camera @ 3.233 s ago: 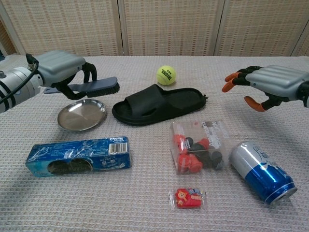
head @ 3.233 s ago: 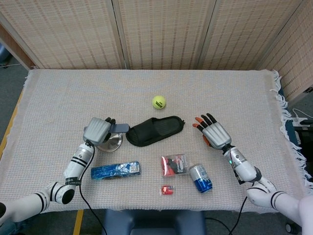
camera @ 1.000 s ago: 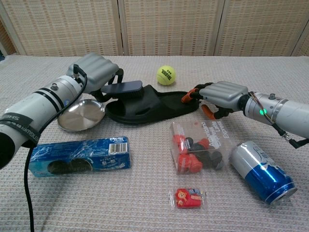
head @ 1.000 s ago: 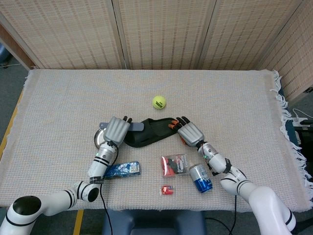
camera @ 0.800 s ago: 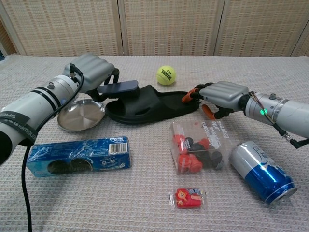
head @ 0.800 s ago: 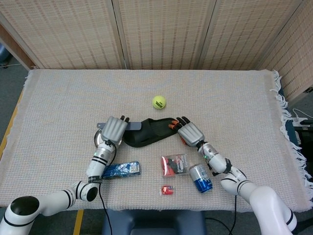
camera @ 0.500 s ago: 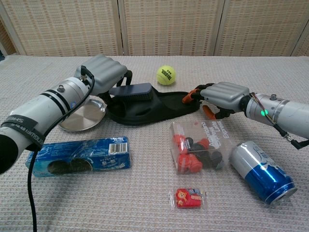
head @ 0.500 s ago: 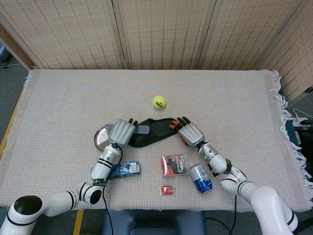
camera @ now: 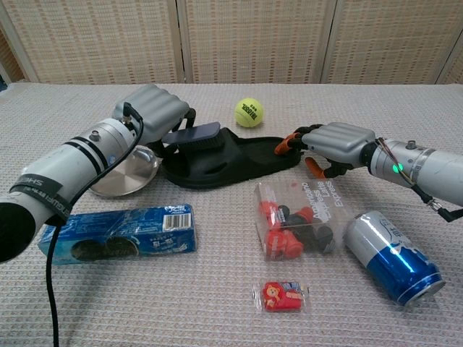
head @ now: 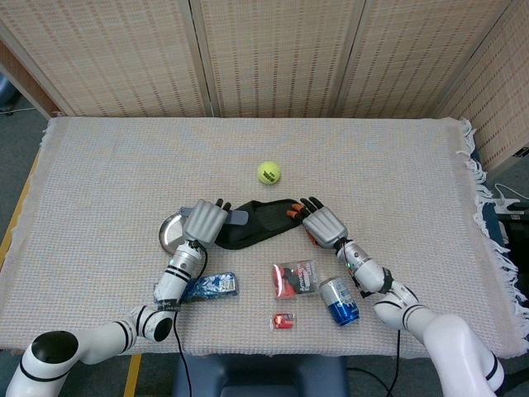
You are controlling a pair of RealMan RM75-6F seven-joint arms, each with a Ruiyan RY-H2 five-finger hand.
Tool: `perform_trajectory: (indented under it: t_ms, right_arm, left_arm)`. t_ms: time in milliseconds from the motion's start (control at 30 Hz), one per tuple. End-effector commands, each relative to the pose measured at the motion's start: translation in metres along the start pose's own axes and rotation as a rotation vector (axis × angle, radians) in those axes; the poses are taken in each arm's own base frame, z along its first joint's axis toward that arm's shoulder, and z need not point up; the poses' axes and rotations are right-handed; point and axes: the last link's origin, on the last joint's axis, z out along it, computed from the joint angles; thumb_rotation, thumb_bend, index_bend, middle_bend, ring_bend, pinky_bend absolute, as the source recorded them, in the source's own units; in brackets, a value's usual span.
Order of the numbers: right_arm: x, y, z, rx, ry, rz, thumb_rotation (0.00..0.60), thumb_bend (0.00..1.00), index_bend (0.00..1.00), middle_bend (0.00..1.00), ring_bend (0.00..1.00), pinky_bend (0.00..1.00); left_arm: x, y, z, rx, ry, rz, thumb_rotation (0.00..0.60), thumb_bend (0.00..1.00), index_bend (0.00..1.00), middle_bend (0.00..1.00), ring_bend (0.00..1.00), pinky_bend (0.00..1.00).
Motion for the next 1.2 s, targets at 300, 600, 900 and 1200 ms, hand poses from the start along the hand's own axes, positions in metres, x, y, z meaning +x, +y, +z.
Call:
perform_trajectory:
  t_ms: [300, 600, 900, 1200]
  right_arm:
    - [0.001, 0.002, -0.002, -0.005, -0.002, -0.002, 0.6, 0.77, 0.19, 0.12, 0.0, 0.08]
    - [-0.001, -0.001, -0.002, -0.003, -0.012, 0.003, 0.6, 0.77, 0.18, 0.12, 0.0, 0.08]
    - [-0.001, -0.001, -0.001, -0.005, -0.012, 0.006, 0.6, 0.77, 0.18, 0.12, 0.0, 0.08]
    - [0.003, 0.002, -0.002, -0.004, 0.004, 0.009, 0.6, 0.77, 0.18, 0.12, 0.0, 0.08]
  left_arm:
    - [-0.01, -0.021, -0.002, 0.046, -0.05, 0.075, 0.6, 0.5, 0.52, 0.64, 0.71, 1.0]
    - [0.005, 0.008, -0.006, -0.036, 0.003, 0.08, 0.6, 0.5, 0.52, 0.64, 0.71, 1.0]
    - [0.002, 0.012, -0.003, -0.042, 0.01, 0.139, 0.6, 0.5, 0.52, 0.64, 0.71, 1.0]
    - [-0.008, -0.01, -0.001, 0.021, -0.022, 0.175, 0.6, 0.5, 0.52, 0.64, 0.71, 1.0]
